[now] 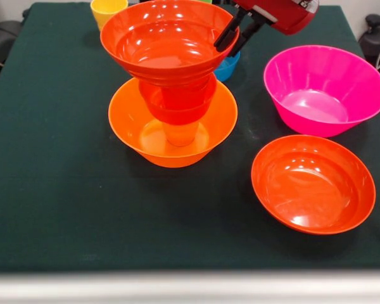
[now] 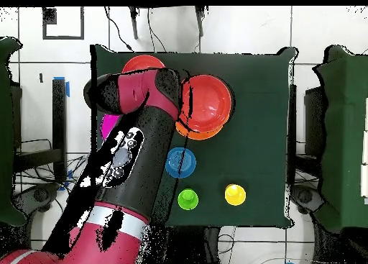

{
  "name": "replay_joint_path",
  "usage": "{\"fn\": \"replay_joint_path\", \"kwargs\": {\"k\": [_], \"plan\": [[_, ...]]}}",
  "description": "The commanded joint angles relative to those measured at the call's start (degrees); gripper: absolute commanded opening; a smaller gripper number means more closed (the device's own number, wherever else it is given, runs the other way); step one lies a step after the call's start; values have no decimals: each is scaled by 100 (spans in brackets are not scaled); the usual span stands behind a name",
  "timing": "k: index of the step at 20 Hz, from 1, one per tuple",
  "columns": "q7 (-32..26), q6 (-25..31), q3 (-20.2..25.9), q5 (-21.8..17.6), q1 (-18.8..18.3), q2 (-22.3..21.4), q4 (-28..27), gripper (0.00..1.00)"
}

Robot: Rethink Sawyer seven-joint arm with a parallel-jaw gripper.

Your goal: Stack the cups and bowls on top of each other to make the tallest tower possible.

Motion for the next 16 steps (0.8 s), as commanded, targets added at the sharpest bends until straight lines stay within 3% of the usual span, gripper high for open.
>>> {"fn": "replay_joint_path", "kwargs": {"k": [1,16], "plan": [[819,383,419,128,-68,-75,68,0],[871,316,442,186,-8,-110,215,0]]}}
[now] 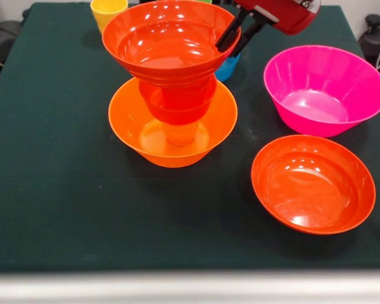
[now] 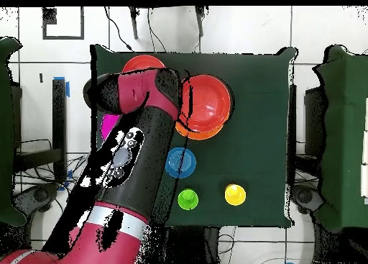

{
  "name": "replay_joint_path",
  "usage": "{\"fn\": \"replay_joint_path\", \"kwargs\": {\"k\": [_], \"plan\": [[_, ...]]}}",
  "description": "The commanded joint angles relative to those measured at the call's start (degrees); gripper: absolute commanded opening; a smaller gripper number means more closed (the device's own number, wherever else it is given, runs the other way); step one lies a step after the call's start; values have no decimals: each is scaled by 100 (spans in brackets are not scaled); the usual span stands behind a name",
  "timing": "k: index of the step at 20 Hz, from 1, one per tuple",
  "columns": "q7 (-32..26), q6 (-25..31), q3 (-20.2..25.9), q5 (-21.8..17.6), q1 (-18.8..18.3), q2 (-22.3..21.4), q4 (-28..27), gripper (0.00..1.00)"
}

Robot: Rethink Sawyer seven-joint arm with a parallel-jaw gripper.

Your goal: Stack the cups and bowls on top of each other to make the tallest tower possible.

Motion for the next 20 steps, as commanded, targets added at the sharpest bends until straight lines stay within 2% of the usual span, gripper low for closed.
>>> {"fn": "replay_joint_path", "kwargs": {"k": [1,20], "plan": [[874,309,444,131,-8,-109,217,0],[909,286,478,173,11,-125,330,0]]}}
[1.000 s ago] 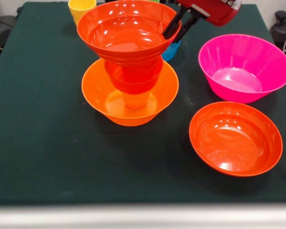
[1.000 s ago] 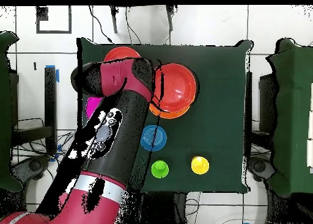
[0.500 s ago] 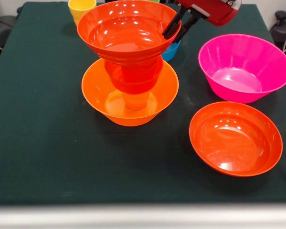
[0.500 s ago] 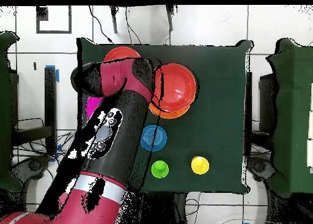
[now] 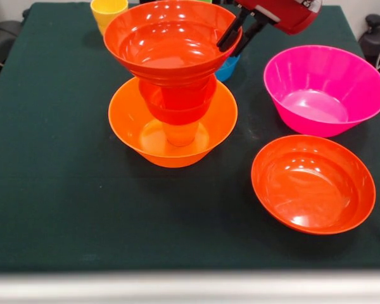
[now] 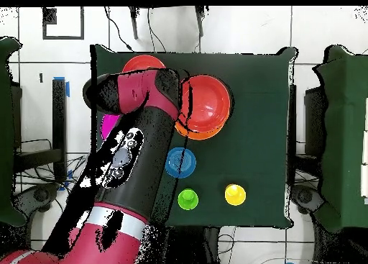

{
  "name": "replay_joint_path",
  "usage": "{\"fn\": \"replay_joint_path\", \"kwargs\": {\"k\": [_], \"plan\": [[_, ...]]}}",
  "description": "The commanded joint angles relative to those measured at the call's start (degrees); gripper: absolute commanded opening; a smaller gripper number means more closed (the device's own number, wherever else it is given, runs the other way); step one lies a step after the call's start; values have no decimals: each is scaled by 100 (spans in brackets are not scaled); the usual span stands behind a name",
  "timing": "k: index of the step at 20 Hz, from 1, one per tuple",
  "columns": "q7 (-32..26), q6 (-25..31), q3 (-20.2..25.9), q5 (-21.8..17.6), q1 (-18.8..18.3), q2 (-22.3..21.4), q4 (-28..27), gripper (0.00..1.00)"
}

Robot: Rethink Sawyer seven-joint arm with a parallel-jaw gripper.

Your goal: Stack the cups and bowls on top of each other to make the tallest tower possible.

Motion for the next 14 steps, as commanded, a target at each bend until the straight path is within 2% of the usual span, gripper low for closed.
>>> {"fn": "replay_joint_path", "kwargs": {"k": [1,14], "plan": [[912,294,477,154,5,-117,318,0],[881,217,457,196,11,-71,352,0]]}}
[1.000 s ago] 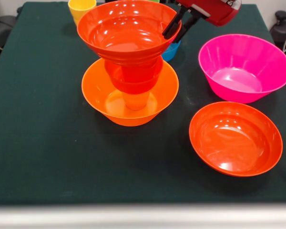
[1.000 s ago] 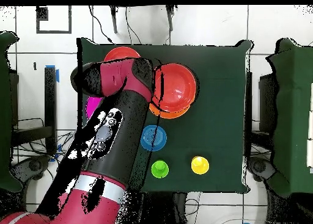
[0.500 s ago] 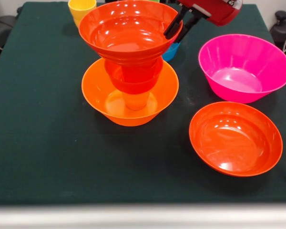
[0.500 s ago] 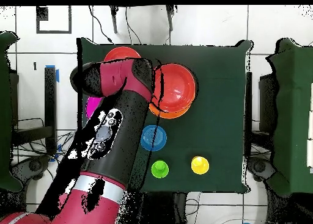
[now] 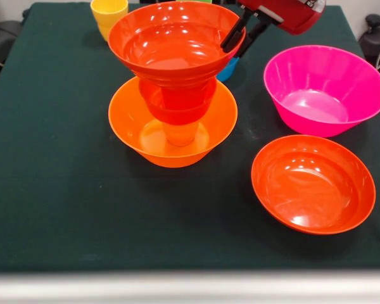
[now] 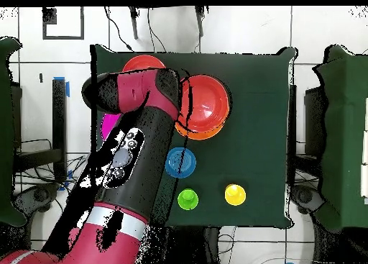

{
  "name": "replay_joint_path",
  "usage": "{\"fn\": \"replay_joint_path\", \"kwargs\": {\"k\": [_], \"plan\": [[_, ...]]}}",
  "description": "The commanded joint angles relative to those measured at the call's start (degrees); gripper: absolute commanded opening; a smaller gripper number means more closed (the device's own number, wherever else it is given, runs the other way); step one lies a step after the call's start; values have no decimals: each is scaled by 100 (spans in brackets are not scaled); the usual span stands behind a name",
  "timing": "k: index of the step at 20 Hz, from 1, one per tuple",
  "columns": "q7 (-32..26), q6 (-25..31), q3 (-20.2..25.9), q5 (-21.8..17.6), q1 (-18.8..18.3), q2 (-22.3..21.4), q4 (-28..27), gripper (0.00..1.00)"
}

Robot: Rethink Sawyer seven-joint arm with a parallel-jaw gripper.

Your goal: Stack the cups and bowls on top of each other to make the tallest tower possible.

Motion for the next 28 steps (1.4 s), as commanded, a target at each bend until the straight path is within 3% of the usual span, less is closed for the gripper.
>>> {"fn": "replay_joint_path", "kwargs": {"k": [1,28], "plan": [[878,208,456,75,11,-69,357,0],[846,141,416,22,1,-36,417,0]]}}
